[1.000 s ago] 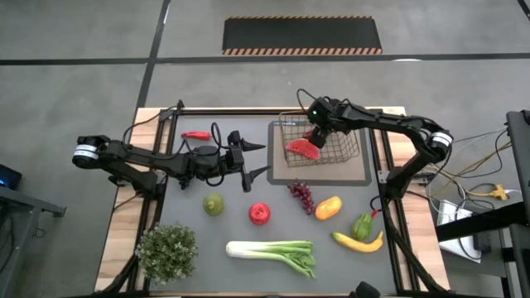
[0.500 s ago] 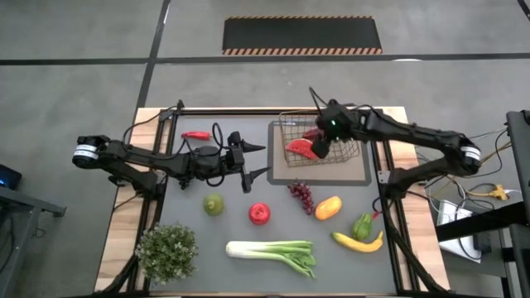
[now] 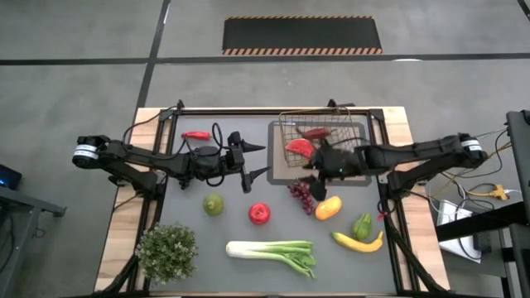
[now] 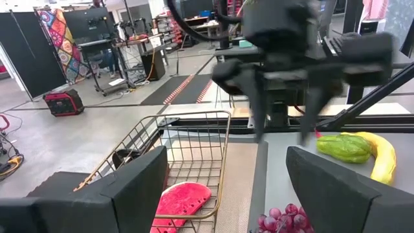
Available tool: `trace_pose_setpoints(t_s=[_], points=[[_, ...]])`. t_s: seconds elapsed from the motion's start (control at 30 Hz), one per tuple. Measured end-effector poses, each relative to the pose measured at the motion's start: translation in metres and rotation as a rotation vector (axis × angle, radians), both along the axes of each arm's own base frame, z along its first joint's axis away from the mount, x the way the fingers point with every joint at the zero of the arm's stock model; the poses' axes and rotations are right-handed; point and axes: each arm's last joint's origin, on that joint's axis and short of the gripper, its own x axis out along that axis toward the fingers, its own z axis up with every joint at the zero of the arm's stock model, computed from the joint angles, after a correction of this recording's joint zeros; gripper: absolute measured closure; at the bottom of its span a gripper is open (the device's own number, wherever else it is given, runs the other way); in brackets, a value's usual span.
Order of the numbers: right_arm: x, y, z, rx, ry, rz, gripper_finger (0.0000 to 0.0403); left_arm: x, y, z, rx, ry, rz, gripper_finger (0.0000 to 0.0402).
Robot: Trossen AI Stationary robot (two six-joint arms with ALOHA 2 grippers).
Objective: Build produce basket
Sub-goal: Put the red grapes into the wire basket
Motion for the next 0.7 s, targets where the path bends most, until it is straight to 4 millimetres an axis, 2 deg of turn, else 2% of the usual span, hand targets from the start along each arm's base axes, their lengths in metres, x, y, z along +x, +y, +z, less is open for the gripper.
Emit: trace_pose_setpoints(t_s=[0.17,0.33,0.5,0.7], points=[[0.003,0.023,-0.01,0.099,0.052,-0.007,0.02,0.0,0.0,0.0,0.0,-0.001,0.0,0.0102],[-0.002,0.035,-0.021,0.242,0.149,-0.121,0.02,0.0,0.0,0.0,0.0,0.001,-0.001,0.0102],[-0.001,0.043,-0.033,0.324,0.239,-0.204,0.02,0.0,0.0,0.0,0.001,0.002,-0.001,0.0102],[0.007,0.044,-0.057,0.312,0.362,-0.283,0.02,0.0,0.0,0.0,0.001,0.004,-0.001,0.0102]])
